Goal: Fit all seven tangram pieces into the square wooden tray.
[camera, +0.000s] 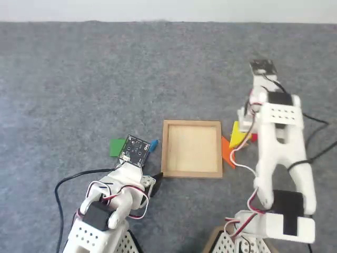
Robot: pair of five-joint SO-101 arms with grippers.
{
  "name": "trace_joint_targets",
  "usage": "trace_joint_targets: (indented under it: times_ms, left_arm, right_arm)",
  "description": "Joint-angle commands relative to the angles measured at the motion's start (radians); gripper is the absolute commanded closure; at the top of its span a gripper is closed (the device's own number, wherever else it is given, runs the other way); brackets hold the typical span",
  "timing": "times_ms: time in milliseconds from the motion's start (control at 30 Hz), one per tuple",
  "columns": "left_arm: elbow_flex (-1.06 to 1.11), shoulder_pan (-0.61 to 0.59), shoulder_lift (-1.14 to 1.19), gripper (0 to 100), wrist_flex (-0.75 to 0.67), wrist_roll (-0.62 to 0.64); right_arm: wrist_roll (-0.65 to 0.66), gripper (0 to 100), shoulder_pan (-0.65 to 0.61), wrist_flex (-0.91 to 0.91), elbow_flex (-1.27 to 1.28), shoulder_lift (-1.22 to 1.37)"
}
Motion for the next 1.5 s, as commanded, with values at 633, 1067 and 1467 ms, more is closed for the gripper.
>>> trace_joint_targets:
  times_ms: [633, 1067, 1467]
  left_arm:
    - [-0.008, 0.003, -0.018, 80, 0.006, -0.003]
    - [-0.008, 0.003, -0.018, 80, 0.006, -0.003]
    - [-0.008, 0.003, -0.018, 80, 0.006, -0.003]
  right_arm:
    - [0.008, 61.9, 0.077, 0.013, -0.597, 0.647]
    - [0.051, 73.1, 0.073, -0.01, -0.618, 0.742]
    - [0.044, 78.0, 0.079, 0.036, -0.617, 0.708]
